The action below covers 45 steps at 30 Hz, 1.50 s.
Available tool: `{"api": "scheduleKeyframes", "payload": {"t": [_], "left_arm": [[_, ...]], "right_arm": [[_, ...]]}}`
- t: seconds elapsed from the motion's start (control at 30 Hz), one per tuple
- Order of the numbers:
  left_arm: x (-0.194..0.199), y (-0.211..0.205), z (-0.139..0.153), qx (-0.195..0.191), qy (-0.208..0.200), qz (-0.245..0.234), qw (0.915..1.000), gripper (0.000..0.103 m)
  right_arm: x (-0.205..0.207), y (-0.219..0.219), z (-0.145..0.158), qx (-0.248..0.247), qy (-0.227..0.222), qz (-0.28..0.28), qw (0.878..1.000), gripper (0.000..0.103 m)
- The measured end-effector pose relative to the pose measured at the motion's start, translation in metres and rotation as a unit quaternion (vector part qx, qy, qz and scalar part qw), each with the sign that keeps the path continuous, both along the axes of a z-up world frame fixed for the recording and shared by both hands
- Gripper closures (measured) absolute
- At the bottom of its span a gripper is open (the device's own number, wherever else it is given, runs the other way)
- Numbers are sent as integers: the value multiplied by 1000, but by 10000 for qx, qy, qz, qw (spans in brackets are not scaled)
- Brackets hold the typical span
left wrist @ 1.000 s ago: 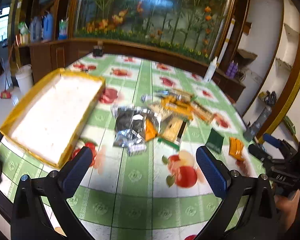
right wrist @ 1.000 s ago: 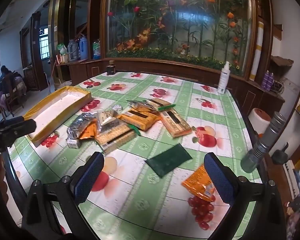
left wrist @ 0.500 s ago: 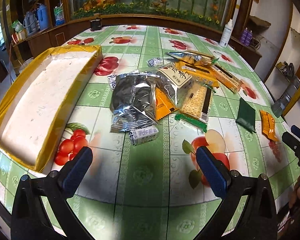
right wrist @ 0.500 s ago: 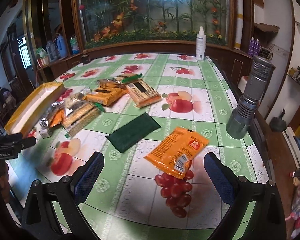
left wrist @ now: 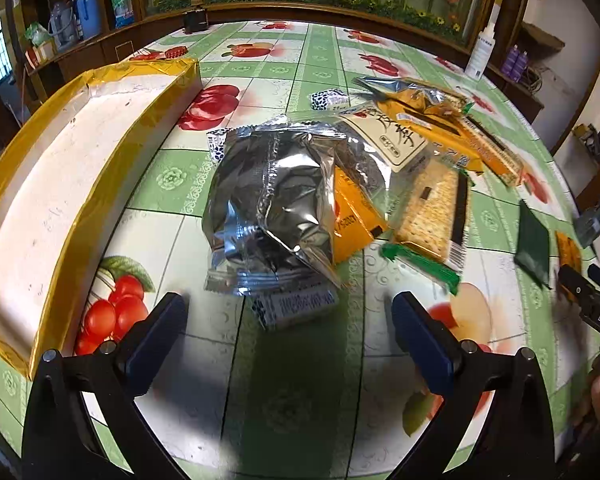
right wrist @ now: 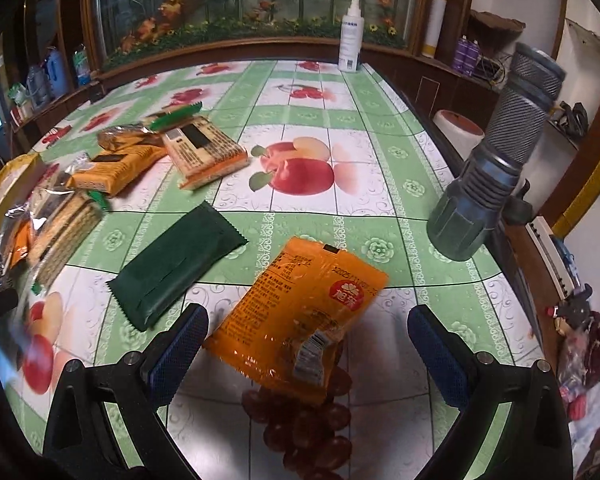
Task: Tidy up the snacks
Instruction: 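Grasp the orange snack bag with the right gripper while the left grasps a small white packet, then carry the orange bag with the right gripper while the left carries the white packet to the tray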
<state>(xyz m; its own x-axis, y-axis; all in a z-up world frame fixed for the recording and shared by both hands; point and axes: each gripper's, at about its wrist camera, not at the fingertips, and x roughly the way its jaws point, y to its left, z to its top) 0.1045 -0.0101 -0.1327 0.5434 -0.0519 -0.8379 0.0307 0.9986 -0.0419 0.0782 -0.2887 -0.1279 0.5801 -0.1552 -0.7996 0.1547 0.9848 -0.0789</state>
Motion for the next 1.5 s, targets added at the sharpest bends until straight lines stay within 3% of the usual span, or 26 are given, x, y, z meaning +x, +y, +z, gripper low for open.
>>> {"api": "scheduleKeyframes", "payload": {"t": [0.03, 0.13, 0.2, 0.27, 0.37, 0.57, 0.9, 1.07, 1.27, 1.5], "left_arm": [[1, 0, 0, 89, -31, 27, 10000, 4], [3, 3, 4, 158, -183, 18, 9997, 25], [3, 7, 7, 129, -256, -25, 9996, 58], [5, 12, 10, 69, -257, -88, 9996, 78], [3, 19, 12, -164, -191, -186, 9995, 90], [-21, 29, 21, -699, -279, -410, 9963, 92], [-57, 34, 63, -1078, -828, -762, 9878, 92], [-70, 42, 72, -1084, -1023, -742, 9860, 92], [-80, 53, 79, -1068, -1246, -673, 9841, 92], [-104, 69, 93, -1041, -1734, -787, 9762, 92]], "right_arm": [[2, 1, -3, -29, 51, 8, 10000, 4], [6, 0, -5, 113, 102, 96, 9998, 12], [8, -2, -5, 257, 111, 156, 9995, 18], [6, -2, -4, 274, 60, 207, 9994, 26], [3, -1, -1, 287, 7, 282, 9992, 45], [-9, -2, 2, 553, -73, 389, 9977, 50], [-42, 9, 30, 1159, -475, 750, 9893, 51], [-49, 28, 49, 1488, -682, 1139, 9799, 51], [-50, 63, 62, 1390, -780, 1578, 9745, 51], [-56, 83, 69, 1352, -863, 1840, 9697, 51]]}}
